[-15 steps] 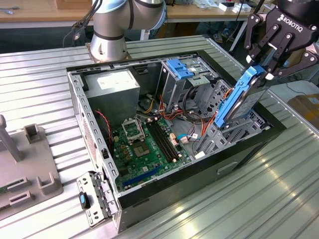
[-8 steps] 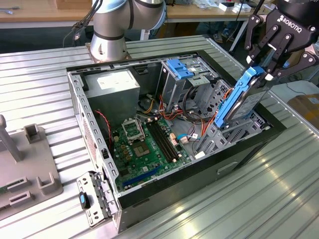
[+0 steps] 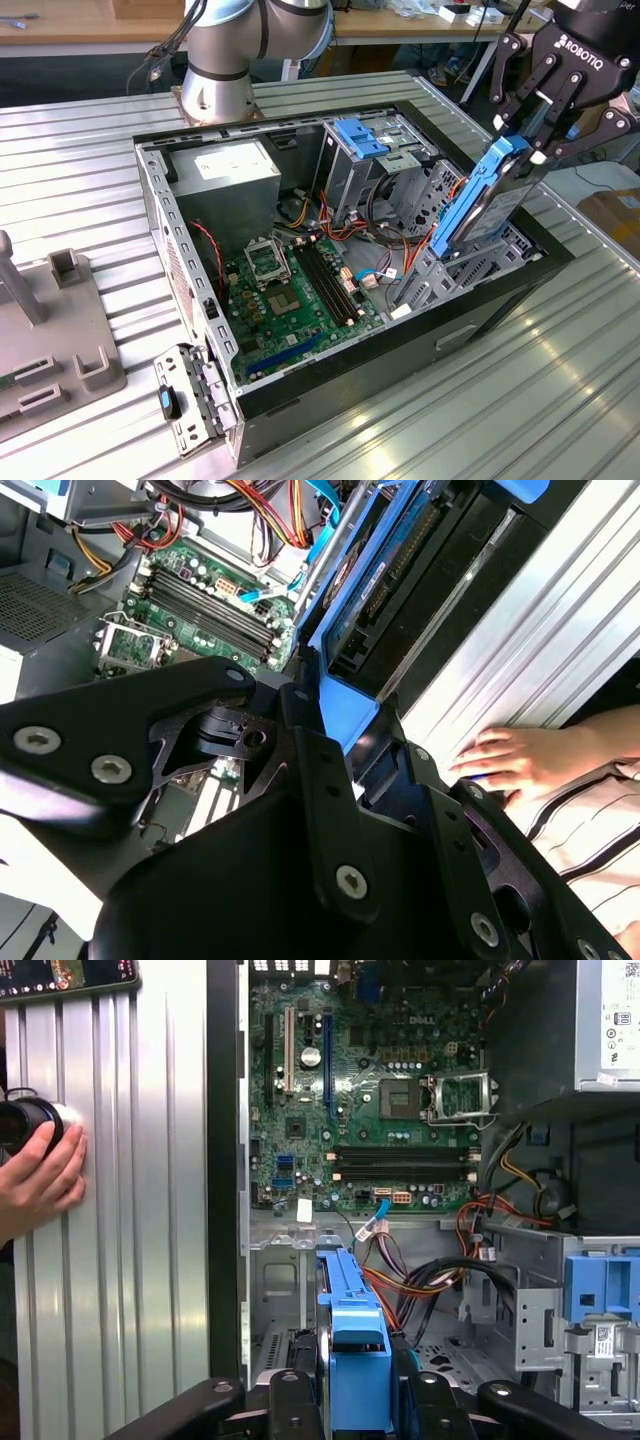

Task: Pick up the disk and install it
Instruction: 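Insert the disk into the insertion slot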

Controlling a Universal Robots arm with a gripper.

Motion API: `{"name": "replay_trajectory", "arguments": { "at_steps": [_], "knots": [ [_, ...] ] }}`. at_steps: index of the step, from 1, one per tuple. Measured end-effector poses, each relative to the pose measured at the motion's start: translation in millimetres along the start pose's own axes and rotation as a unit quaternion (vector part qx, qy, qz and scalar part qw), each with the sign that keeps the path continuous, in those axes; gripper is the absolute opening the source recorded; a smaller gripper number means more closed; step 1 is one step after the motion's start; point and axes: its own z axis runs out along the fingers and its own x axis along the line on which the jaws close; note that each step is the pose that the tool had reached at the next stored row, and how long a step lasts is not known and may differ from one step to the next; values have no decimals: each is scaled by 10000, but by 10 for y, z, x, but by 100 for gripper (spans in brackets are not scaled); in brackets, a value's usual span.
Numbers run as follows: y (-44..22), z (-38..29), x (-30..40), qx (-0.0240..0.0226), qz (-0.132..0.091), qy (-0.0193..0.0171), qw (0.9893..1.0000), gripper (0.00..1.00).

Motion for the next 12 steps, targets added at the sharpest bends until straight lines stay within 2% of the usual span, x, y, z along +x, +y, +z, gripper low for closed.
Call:
{"name": "replay_trajectory", "arguments": {
  "at_steps": [6,12],
  "knots": [
    [0,61,1,0,0,0,10000,37],
    [0,72,1,0,-2,-1,10000,37]
  ]
}}
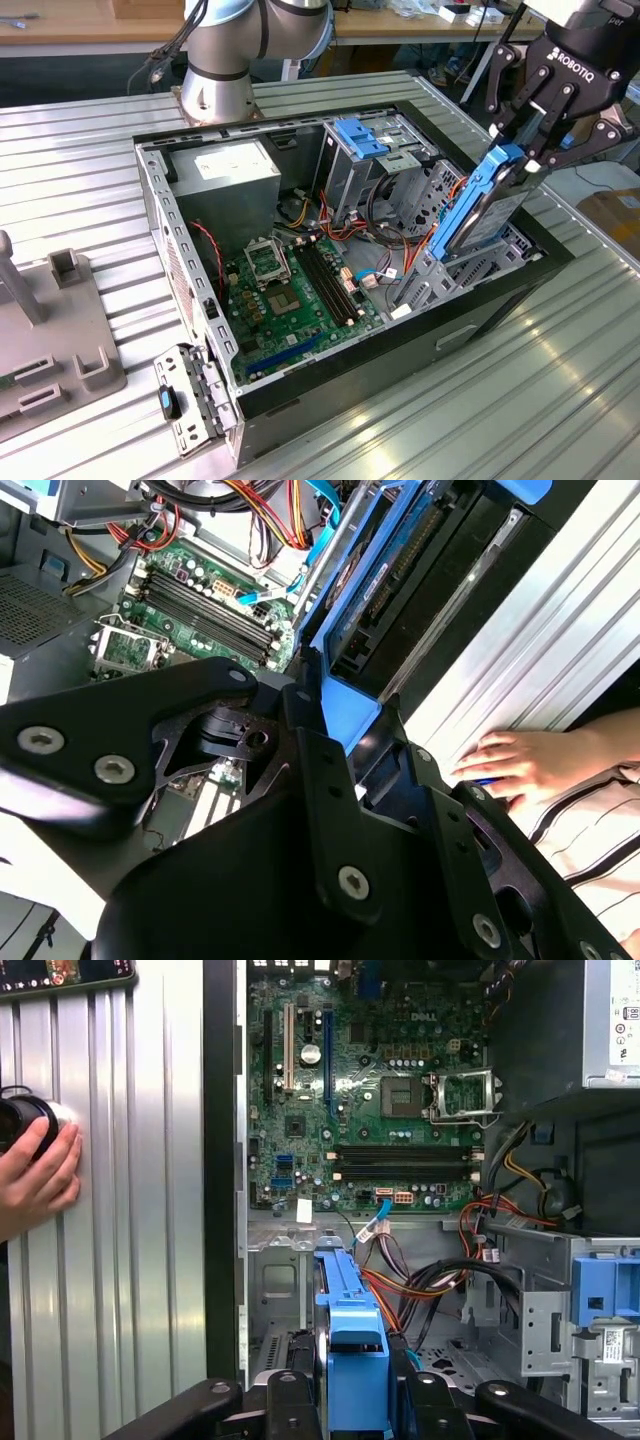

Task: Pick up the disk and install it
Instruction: 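Insert the disk into the insertion slot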

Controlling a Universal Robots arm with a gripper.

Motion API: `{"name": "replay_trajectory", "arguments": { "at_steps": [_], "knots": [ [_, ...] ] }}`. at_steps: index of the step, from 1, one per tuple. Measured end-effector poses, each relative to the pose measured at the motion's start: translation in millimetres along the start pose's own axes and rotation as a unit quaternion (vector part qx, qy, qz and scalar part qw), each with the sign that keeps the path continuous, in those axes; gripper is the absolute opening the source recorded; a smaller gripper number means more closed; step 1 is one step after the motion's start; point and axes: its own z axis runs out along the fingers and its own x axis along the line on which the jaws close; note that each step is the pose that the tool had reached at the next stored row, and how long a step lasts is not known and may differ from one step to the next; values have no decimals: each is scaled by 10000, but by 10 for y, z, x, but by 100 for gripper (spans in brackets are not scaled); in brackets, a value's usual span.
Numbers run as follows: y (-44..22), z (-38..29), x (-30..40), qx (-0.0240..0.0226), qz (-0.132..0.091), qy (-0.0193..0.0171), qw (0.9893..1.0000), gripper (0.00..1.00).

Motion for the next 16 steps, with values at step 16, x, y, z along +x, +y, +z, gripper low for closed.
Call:
{"name": "replay_trajectory", "arguments": {
  "at_steps": [16],
  "knots": [
    [1,218,4,0,-18,1,10000,37]
  ]
}}
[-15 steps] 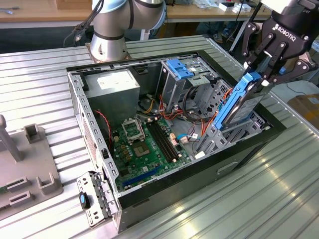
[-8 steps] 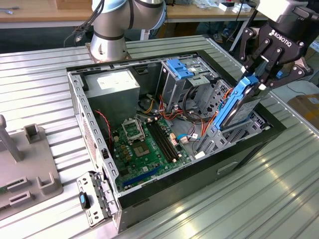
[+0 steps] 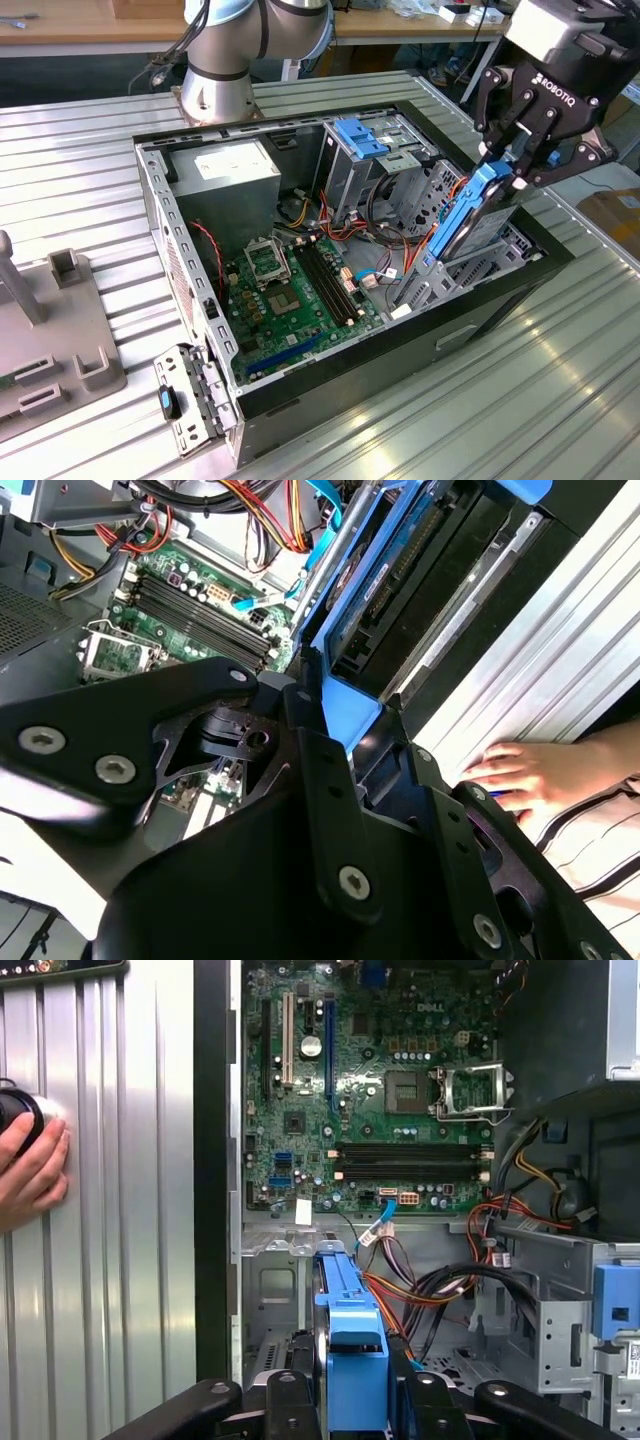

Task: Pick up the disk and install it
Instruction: 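Insert the disk into the insertion slot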

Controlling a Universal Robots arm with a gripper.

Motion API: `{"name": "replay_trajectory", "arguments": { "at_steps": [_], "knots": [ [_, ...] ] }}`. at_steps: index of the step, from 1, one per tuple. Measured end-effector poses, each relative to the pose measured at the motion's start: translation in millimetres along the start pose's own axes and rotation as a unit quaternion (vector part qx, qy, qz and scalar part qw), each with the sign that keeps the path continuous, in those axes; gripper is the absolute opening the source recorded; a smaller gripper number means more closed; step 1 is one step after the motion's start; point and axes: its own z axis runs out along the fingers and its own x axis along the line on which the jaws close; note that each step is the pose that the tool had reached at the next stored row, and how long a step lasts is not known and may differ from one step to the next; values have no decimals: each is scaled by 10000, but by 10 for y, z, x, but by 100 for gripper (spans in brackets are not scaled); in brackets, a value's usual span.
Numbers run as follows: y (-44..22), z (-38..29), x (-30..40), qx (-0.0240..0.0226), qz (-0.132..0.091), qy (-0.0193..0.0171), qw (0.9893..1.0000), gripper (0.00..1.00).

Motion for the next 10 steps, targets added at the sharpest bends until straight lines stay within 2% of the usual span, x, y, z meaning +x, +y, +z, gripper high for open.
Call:
{"name": "replay_trajectory", "arguments": {
  "at_steps": [6,10],
  "knots": [
    [-10,24,1,0,-1,0,10000,37],
    [-9,127,3,0,-1,-1,10000,37]
  ]
}}
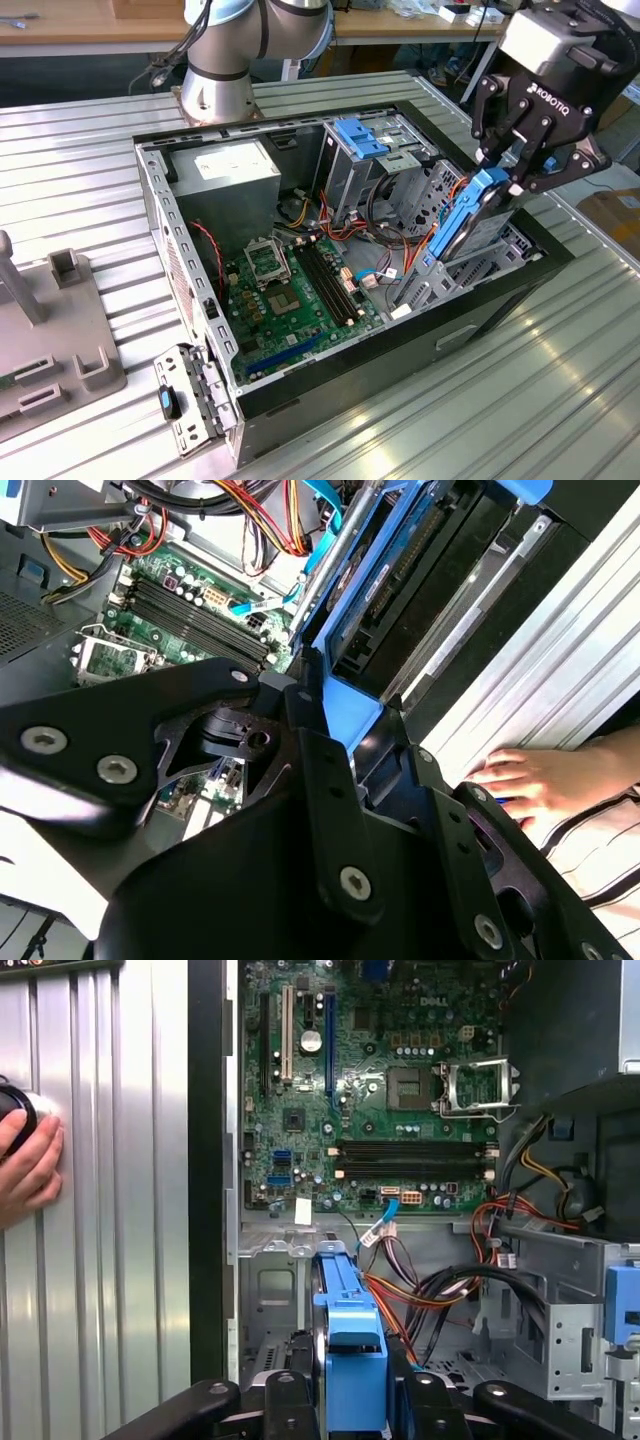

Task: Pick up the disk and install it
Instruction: 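Insert the disk into the insertion slot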

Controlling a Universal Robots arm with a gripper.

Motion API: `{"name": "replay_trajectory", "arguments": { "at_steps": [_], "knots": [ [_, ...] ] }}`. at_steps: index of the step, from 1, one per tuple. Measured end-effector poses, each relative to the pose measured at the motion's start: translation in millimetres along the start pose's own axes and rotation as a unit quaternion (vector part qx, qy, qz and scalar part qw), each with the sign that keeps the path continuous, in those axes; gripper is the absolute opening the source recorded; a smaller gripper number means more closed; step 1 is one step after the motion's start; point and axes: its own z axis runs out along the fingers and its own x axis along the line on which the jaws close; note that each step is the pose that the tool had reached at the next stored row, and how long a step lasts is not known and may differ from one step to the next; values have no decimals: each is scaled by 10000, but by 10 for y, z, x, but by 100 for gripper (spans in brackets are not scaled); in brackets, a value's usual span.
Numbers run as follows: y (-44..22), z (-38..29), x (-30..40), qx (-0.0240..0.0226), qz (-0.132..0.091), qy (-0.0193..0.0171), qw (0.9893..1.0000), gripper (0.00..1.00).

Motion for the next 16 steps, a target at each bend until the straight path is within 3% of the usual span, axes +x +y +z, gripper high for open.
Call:
{"name": "replay_trajectory", "arguments": {
  "at_steps": [3,11,16],
  "knots": [
    [1,127,2,0,0,1,10000,37],
    [2,175,4,0,0,0,10000,37],
    [3,309,6,0,0,1,10000,37]
  ]
}}
